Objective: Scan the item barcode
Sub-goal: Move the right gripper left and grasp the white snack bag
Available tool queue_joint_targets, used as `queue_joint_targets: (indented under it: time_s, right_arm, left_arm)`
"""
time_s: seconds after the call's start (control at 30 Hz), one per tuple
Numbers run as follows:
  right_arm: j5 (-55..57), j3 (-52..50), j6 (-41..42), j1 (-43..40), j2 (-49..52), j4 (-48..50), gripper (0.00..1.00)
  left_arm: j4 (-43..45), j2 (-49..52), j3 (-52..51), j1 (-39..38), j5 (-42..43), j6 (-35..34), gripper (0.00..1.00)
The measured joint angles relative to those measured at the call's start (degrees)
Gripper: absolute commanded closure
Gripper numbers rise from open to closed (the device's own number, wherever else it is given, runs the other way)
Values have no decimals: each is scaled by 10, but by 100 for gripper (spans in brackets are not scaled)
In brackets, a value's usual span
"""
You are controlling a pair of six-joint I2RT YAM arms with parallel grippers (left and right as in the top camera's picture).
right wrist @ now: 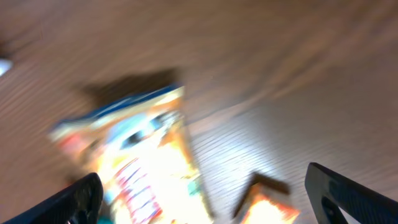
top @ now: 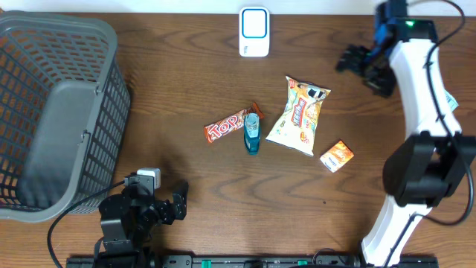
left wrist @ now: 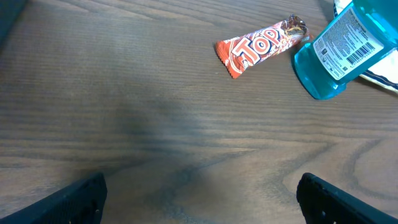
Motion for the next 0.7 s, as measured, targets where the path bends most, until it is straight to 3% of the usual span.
queue_joint_targets:
  time_s: [0.13, 0.3, 0.7]
  right_arm:
    - [-9, 2, -15, 93, -15, 10, 1]
    - [5, 2, -9, 181, 14, 17, 10]
    - [262, -1, 133, 327, 91, 27, 14]
  left_arm:
    - [0, 0, 0, 0, 0, 0, 2]
    - [0, 0, 0, 0, 0, 0, 2]
    - [0, 0, 0, 0, 0, 0, 2]
